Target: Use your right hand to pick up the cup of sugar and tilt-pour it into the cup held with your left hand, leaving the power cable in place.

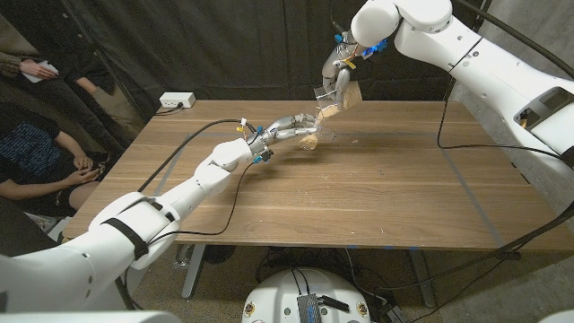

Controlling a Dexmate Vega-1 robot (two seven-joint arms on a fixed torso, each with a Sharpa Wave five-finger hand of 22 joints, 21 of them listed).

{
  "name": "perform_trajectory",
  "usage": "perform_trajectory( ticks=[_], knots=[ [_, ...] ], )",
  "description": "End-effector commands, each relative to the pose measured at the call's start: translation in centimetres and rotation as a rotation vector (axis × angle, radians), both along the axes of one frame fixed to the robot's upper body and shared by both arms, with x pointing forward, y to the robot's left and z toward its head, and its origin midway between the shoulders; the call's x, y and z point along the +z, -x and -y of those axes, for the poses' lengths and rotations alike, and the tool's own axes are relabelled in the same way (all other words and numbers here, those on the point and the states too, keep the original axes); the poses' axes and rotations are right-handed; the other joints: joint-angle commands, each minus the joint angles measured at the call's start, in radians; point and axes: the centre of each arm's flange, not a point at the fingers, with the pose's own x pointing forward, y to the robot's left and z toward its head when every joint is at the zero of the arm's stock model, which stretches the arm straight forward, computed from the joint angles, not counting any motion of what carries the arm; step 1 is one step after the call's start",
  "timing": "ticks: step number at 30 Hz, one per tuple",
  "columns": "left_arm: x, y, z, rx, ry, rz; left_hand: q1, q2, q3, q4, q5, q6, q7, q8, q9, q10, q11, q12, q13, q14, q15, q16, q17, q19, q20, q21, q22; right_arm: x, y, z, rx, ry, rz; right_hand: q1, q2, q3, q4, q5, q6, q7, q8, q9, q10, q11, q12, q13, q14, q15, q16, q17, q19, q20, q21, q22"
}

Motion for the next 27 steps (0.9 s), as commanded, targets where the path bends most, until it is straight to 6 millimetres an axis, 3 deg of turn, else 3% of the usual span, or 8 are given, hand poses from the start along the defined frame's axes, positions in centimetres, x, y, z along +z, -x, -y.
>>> perform_trajectory(
  ticks=[1,27],
  knots=[
    [-0.2,-0.1,0.4,-0.008,0.005,-0.001,0.004,0.004,-0.007,-0.002,0.001,0.012,-0.002,0.006,0.002,0.006,-0.004,0.009,0.002,0.010,-0.126,-0.003,0.001,-0.006,-0.038,0.005,0.004,-0.1,0.6,-0.1,-0.025,0.025,-0.002,0.024,0.014,0.043,0.035,0.005,0.050,-0.035,0.005,0.004,0.008,-0.002,0.005,0.004,0.010,-0.150,0.007,0.006,0.006,-0.079,0.007,0.004],
    [-1.4,0.3,1.0,-0.064,0.046,0.015,0.012,0.008,-0.006,-0.005,0.001,0.028,-0.007,0.013,0.000,0.022,-0.015,0.019,0.002,0.031,-0.134,0.003,0.003,0.006,-0.048,0.014,0.004,-0.9,0.7,-0.2,-0.055,0.038,-0.033,0.045,0.007,0.048,0.032,0.005,0.068,-0.030,0.003,-0.004,0.025,-0.003,0.001,-0.001,0.015,-0.150,0.017,0.023,0.008,-0.078,0.011,0.008]
  ],
)
